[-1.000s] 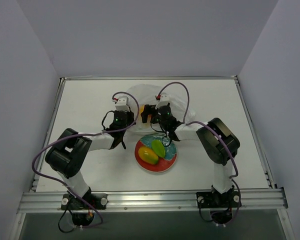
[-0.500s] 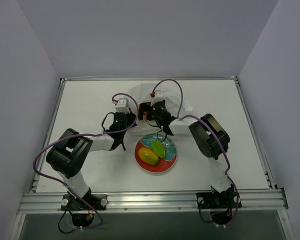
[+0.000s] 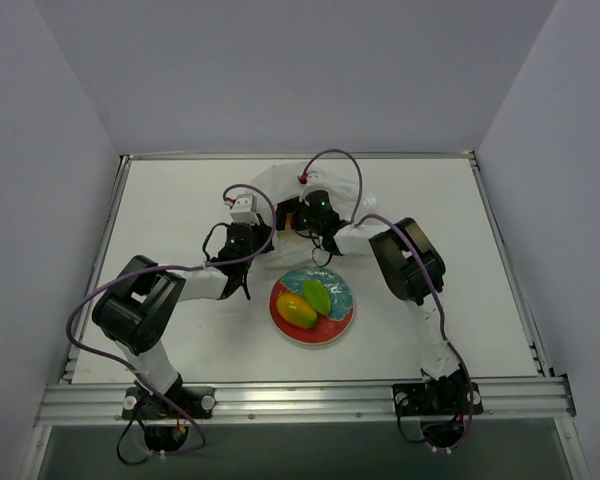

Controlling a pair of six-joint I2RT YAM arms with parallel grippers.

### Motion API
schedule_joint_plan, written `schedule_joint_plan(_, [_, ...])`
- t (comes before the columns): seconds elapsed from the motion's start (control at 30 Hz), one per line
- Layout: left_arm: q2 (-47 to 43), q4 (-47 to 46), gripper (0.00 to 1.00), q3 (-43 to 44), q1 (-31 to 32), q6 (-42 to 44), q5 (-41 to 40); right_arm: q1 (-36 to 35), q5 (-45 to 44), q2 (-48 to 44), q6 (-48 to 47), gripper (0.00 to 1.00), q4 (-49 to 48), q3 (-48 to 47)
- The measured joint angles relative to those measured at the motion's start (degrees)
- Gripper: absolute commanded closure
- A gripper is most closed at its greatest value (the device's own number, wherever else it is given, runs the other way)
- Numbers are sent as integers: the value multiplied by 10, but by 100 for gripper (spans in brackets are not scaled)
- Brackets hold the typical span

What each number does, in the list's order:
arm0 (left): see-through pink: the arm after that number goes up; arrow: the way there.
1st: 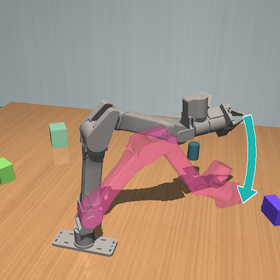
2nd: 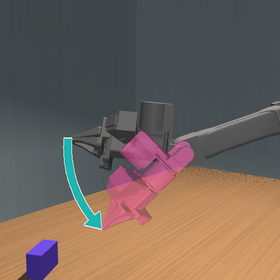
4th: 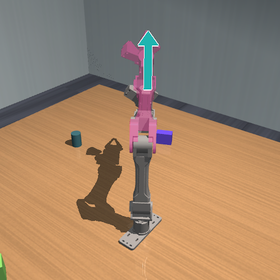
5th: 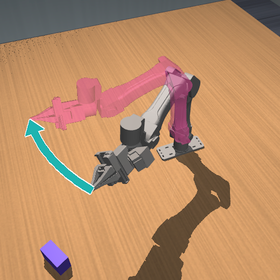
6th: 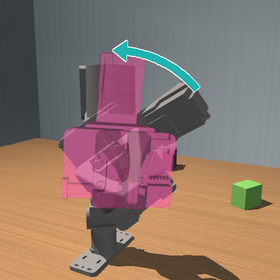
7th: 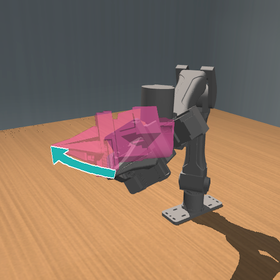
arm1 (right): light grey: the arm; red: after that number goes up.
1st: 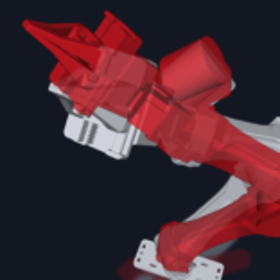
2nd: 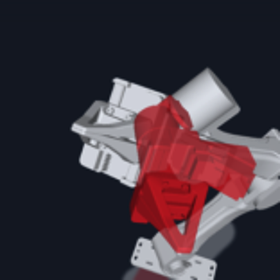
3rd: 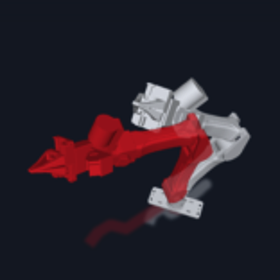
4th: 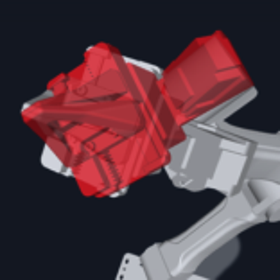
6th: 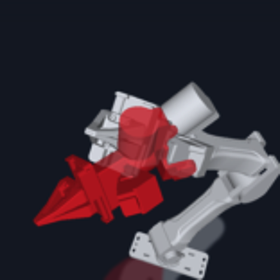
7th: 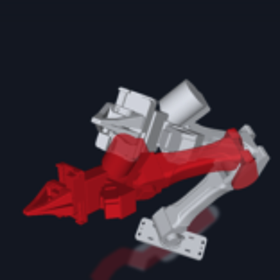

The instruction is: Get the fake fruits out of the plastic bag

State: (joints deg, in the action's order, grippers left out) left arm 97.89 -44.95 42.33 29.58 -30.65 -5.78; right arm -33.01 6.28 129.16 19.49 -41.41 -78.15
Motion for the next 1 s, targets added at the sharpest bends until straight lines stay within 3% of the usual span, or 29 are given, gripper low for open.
schedule_joint_plan(0.17, [0, 0, 98, 0, -2, 0, 2, 0, 2, -4, 4, 51, -10, 10])
schedule_joint_plan(0.37, [0, 1, 98, 0, -4, -8, 2, 0, 18, -66, 5, 53, -21, 79])
schedule_joint_plan(0.7, [2, 24, 98, 15, -4, -27, 0, -1, 105, -268, 25, 53, -93, 202])
schedule_joint_plan(1.0, [12, 53, 98, 75, -9, -32, 0, -4, 136, -403, 58, 53, -109, 376])
